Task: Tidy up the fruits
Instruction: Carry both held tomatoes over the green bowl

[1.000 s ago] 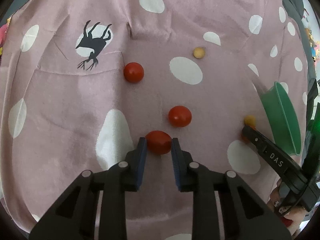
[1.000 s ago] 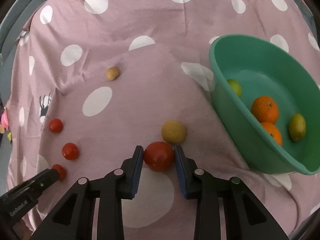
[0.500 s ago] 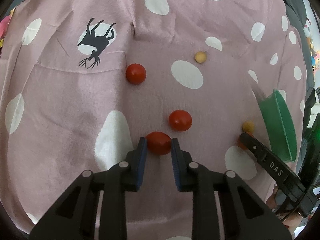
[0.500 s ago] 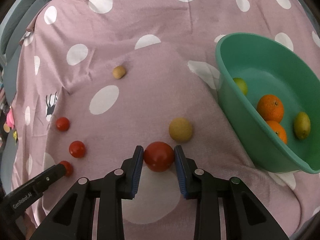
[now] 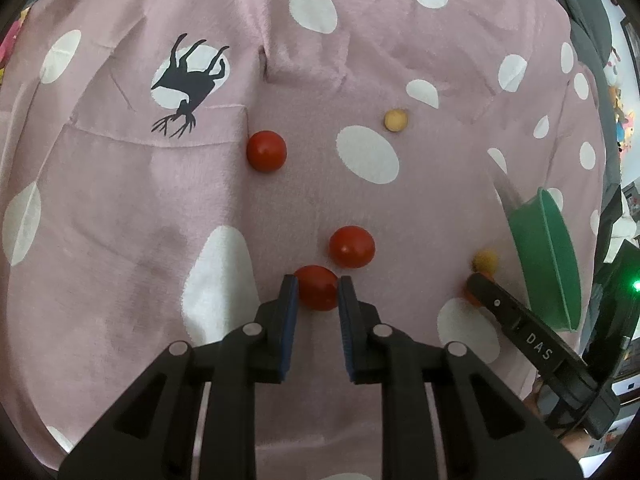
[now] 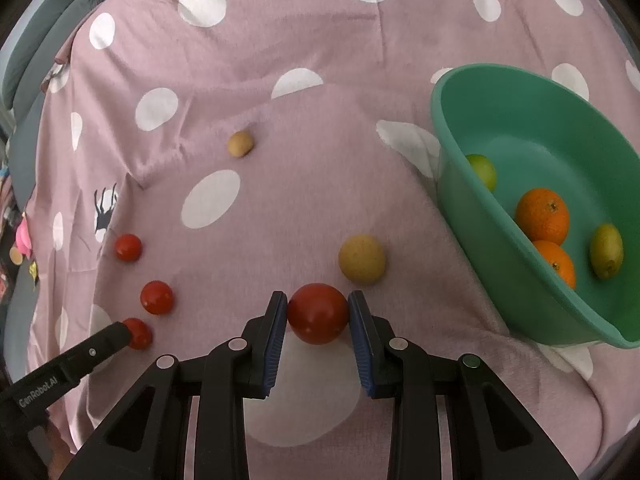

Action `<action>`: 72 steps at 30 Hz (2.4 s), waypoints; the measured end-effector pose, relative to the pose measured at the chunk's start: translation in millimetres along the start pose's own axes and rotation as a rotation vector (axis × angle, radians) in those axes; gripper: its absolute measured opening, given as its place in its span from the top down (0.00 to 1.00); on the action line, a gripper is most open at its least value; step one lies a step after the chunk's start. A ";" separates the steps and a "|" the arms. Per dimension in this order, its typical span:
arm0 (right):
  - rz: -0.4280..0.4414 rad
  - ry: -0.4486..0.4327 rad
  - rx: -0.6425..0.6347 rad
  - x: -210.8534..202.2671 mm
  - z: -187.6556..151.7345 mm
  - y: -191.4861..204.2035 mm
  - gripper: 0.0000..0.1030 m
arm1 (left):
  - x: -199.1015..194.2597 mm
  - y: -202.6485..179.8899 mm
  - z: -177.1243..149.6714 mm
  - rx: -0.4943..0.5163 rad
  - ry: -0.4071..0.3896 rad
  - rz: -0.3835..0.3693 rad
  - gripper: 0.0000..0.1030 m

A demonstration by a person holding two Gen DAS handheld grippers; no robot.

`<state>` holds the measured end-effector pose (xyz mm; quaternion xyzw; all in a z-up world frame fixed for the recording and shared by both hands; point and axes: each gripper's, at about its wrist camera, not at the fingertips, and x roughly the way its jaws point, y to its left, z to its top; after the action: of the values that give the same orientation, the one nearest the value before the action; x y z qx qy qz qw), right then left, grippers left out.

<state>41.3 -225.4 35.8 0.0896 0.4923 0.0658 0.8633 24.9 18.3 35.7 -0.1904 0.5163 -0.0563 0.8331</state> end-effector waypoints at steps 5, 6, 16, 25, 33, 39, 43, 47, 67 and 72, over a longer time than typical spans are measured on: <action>0.004 0.006 0.000 0.5 0.4 -1.4 0.69 | 3.8 -1.1 1.6 -0.016 0.007 0.000 0.75; 0.004 0.004 0.001 0.5 0.6 -1.4 0.69 | 5.8 -1.9 2.2 -0.020 0.011 -0.001 0.73; 0.005 0.005 0.016 0.7 2.7 -8.3 0.69 | 16.9 -15.3 2.1 0.066 -0.026 0.108 0.75; 0.052 -0.013 0.006 -7.5 3.5 -5.3 0.69 | 2.6 -15.1 4.9 0.057 -0.049 0.080 0.75; 0.080 -0.041 0.012 -18.4 6.4 -4.0 0.69 | -17.1 -33.3 4.5 0.096 -0.100 0.043 0.75; 0.086 -0.063 0.013 -25.5 8.2 -3.6 0.69 | -17.9 -42.4 7.6 0.066 -0.097 0.019 0.75; 0.091 -0.088 0.008 -32.0 11.0 -5.5 0.69 | -22.4 -50.3 6.5 0.027 -0.122 0.023 0.75; 0.070 -0.122 0.032 -42.0 13.0 -14.2 0.69 | -26.7 -61.6 1.8 0.027 -0.140 -0.019 0.75; 0.077 -0.261 0.095 -91.1 20.7 -50.4 0.69 | -39.4 -131.6 -1.5 0.200 -0.180 -0.070 0.75; 0.067 -0.292 0.148 -99.9 23.0 -71.4 0.69 | -36.5 -156.3 2.6 0.248 -0.180 -0.095 0.75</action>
<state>12.3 -317.3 115.3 0.1777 0.3619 0.0443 0.9140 26.5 -114.3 126.0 -0.1145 0.4189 -0.1417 0.8896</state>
